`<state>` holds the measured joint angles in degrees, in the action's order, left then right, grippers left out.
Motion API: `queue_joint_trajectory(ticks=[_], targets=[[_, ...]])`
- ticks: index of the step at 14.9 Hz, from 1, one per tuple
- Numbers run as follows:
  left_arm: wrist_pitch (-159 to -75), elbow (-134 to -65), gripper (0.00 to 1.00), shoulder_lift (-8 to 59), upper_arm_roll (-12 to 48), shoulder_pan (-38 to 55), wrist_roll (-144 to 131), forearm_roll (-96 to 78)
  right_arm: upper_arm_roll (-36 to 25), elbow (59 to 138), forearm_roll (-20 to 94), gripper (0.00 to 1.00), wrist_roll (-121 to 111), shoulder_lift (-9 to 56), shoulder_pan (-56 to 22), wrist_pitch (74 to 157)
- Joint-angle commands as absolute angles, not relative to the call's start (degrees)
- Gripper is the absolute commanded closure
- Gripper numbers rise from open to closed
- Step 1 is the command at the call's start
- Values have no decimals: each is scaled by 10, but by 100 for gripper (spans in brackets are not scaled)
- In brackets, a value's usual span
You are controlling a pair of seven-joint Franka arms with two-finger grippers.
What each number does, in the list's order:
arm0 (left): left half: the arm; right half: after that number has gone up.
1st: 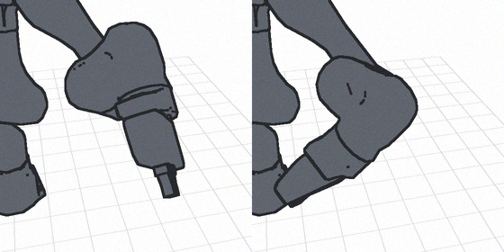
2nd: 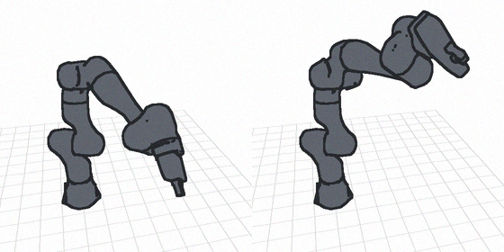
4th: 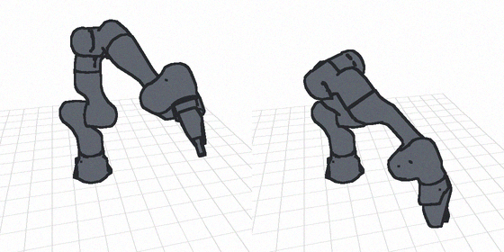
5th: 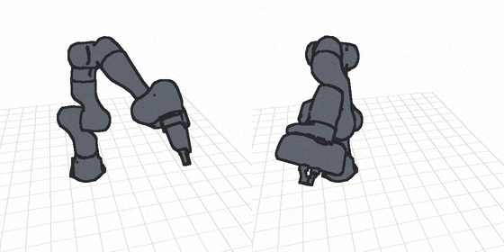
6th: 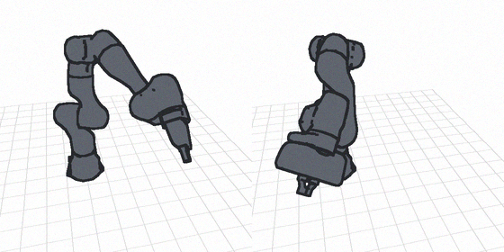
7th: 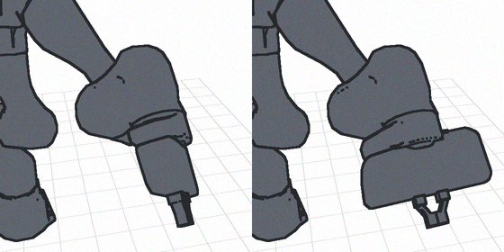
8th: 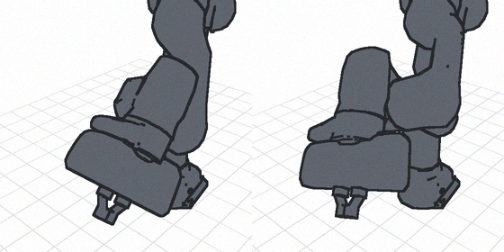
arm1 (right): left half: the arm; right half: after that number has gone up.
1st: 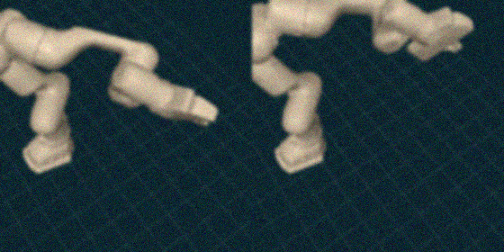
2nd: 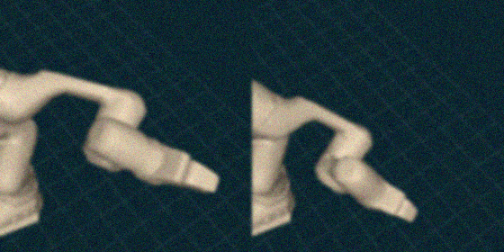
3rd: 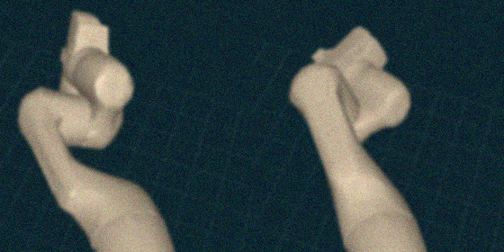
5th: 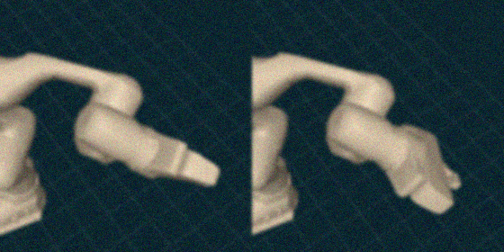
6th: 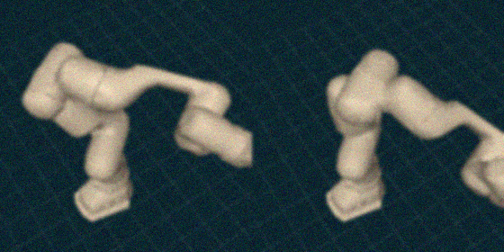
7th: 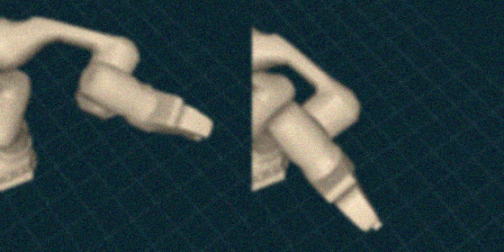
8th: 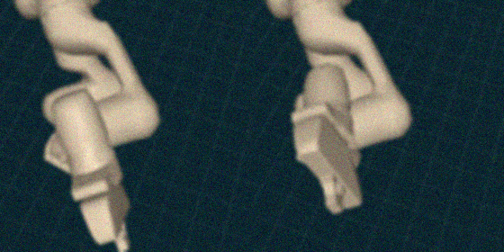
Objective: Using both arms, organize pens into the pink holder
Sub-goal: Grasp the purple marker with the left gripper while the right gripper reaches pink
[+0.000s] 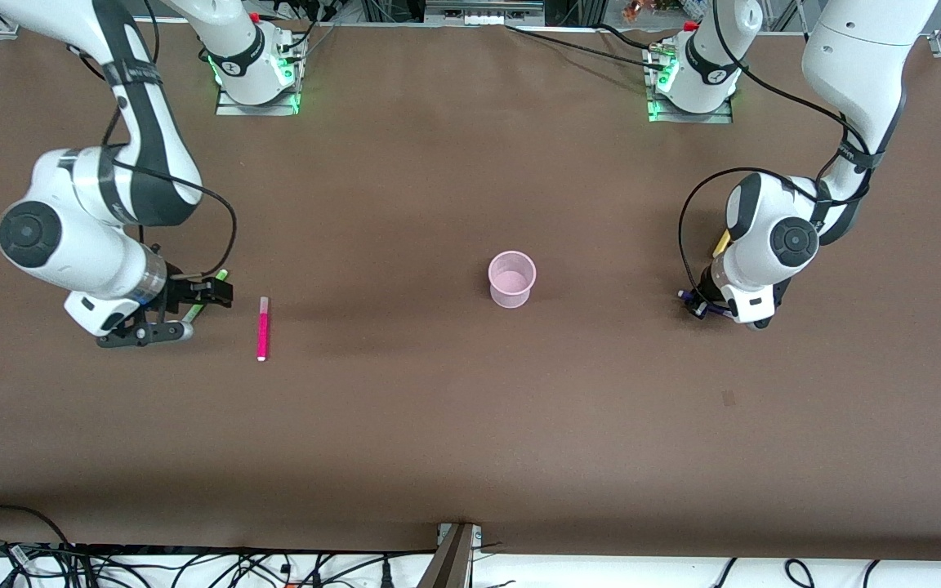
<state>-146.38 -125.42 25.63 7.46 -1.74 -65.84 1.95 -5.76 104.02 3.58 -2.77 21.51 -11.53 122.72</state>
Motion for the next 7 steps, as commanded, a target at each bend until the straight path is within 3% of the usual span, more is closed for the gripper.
queue_joint_trajectory(ticks=[1, 4, 7], targets=[[-1463, -1245, 100, 253, 75, -20, -657, 33, -57, 1038, 79, 2, -23, 261, -116, 1279], [-1429, -1228, 100, 221, 82, -20, -656, 32, -57, 1034, 116, 3, -23, 311, -120, 1333], [-1278, -1158, 100, 194, 132, -20, -660, -9, -57, 1037, 116, 13, -23, 330, -127, 1353]])
